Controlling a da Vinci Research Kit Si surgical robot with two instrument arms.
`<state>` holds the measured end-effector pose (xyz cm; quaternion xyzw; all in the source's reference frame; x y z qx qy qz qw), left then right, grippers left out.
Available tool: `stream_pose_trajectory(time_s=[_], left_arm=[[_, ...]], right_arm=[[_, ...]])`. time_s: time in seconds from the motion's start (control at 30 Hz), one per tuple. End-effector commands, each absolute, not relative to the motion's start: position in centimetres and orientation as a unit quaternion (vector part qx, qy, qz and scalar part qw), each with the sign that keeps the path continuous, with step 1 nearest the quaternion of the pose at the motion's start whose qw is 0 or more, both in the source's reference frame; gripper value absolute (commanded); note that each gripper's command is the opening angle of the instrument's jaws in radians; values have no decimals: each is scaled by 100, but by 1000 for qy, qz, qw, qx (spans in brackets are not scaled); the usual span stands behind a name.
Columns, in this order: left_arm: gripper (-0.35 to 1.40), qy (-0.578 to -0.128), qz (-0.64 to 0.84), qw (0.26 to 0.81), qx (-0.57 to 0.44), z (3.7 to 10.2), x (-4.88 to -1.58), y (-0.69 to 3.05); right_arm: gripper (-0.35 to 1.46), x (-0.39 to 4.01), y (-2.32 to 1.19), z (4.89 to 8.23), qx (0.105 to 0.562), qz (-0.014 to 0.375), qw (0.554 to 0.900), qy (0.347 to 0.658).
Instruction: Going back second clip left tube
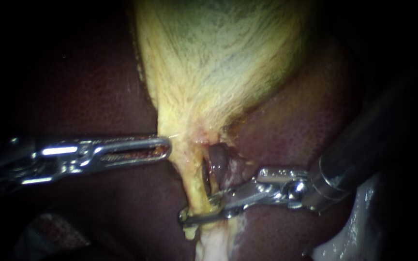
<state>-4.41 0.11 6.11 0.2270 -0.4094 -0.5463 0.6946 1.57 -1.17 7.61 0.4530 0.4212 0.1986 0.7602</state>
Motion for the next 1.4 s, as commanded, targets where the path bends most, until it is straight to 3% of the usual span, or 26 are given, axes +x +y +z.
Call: stream_pose_trajectory(time_s=[0.03, 0.4, 0.43, 0.47, 0.5, 0.6, 0.7, 0.97, 1.4], left_arm=[[-35, -409, -546, 695, 227, 611, -441, 11], [-35, -409, -546, 695, 227, 610, -441, 11], [-35, -409, -546, 695, 227, 610, -441, 11], [-35, -409, -546, 695, 227, 610, -441, 11], [-35, -409, -546, 695, 227, 610, -440, 11], [-35, -409, -546, 695, 227, 610, -440, 11], [-35, -409, -546, 695, 227, 610, -440, 10], [-35, -409, -546, 695, 227, 610, -439, 10], [-35, -409, -546, 695, 227, 610, -438, 10]], right_arm=[[-35, 157, -117, 760, 453, 199, 760, 421], [-35, 157, -118, 759, 453, 198, 761, 420], [-27, 158, -118, 759, 453, 198, 762, 419], [0, 158, -119, 759, 452, 196, 761, 422], [11, 158, -120, 758, 447, 183, 763, 430], [36, 159, -123, 756, 428, 148, 770, 448], [48, 161, -122, 756, 402, 110, 780, 467], [58, 164, -117, 754, 349, 66, 785, 507], [60, 140, -99, 736, 304, 32, 794, 526]])
